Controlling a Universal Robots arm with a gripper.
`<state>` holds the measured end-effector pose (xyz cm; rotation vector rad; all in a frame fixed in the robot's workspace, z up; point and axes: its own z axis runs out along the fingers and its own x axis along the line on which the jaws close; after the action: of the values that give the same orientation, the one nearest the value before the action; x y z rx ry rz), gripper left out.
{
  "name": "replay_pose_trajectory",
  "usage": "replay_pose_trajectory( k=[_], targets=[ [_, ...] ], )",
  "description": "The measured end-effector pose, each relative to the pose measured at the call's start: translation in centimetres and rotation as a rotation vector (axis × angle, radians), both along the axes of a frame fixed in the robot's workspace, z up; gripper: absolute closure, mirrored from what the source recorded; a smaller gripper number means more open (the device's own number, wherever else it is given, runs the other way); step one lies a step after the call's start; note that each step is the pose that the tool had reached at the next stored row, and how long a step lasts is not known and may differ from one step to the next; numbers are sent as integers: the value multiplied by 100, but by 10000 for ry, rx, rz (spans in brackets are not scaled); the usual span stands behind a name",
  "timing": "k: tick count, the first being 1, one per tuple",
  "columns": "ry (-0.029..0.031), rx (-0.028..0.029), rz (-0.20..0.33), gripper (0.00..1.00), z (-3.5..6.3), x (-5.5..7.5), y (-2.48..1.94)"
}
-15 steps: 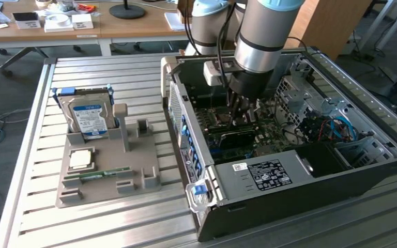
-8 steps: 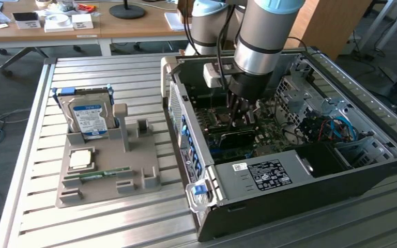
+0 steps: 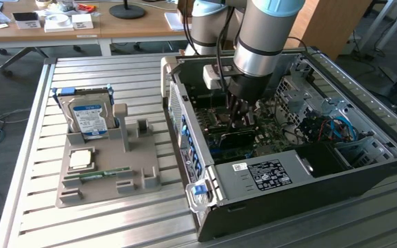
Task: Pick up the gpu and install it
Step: 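Press down on the gpu until it lock into place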
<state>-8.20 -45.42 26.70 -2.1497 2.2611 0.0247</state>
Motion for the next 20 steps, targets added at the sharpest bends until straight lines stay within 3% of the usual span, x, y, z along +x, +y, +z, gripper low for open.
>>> replay_pose_trajectory(
  k=[11,20],
  targets=[
    [-1,2,0,89,-29,0,21],
    [-1,2,0,89,-34,0,10]
  ],
)
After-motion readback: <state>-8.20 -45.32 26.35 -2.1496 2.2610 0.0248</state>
